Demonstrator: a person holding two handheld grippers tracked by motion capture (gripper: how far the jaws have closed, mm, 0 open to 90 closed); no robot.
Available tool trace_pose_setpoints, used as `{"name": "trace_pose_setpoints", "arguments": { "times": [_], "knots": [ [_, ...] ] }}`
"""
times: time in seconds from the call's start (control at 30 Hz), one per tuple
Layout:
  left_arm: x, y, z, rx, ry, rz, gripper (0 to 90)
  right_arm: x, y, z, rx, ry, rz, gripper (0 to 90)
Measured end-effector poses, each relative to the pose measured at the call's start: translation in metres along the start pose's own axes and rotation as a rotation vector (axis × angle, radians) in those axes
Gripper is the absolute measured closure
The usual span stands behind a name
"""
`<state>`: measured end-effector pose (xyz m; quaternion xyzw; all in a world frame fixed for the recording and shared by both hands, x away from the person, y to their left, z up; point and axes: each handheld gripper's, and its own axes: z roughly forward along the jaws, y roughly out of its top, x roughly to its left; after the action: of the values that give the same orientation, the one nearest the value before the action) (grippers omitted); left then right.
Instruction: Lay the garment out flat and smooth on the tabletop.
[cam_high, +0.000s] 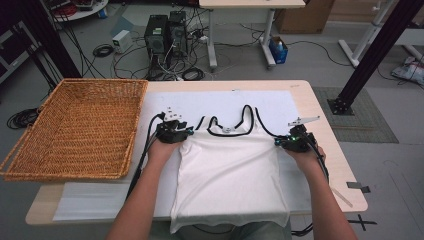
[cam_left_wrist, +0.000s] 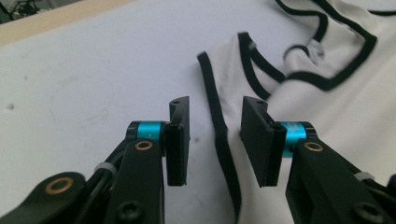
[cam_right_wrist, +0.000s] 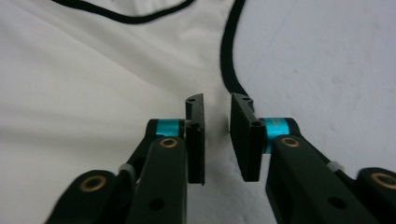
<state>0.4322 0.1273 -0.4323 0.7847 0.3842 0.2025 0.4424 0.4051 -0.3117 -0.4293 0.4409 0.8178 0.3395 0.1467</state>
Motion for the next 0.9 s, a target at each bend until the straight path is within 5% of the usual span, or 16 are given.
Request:
{"name": "trace_pose_setpoints", "arguments": {
  "times": [0.2, 0.4, 0.43, 0.53, 0.6, 0.9],
  "knots": [
    [0.005, 0.023, 0.030, 0.011, -0.021, 0.027, 62.6, 0.036, 0.002, -0.017, -0.043, -0.002, -0.064, 63.8],
    [0.001, 0.040, 0.069, 0.105, -0.071, 0.093, 62.6, 0.061, -0.009, -0.031, -0.051, -0.018, -0.087, 63.5],
    [-0.002, 0.038, 0.078, 0.150, -0.082, 0.112, 62.7, 0.063, -0.011, -0.032, -0.048, -0.020, -0.084, 63.5],
    [-0.007, 0.036, 0.084, 0.164, -0.089, 0.139, 82.5, 0.066, -0.015, -0.033, -0.040, -0.030, -0.080, 63.6],
    [-0.003, 0.044, 0.085, 0.167, -0.059, 0.188, 84.4, 0.068, -0.020, -0.033, -0.020, -0.044, -0.070, 63.8],
    [0.051, 0.087, 0.057, 0.028, 0.004, 0.063, 84.5, 0.066, -0.004, -0.041, -0.039, -0.070, -0.055, 64.6]
  ]
}}
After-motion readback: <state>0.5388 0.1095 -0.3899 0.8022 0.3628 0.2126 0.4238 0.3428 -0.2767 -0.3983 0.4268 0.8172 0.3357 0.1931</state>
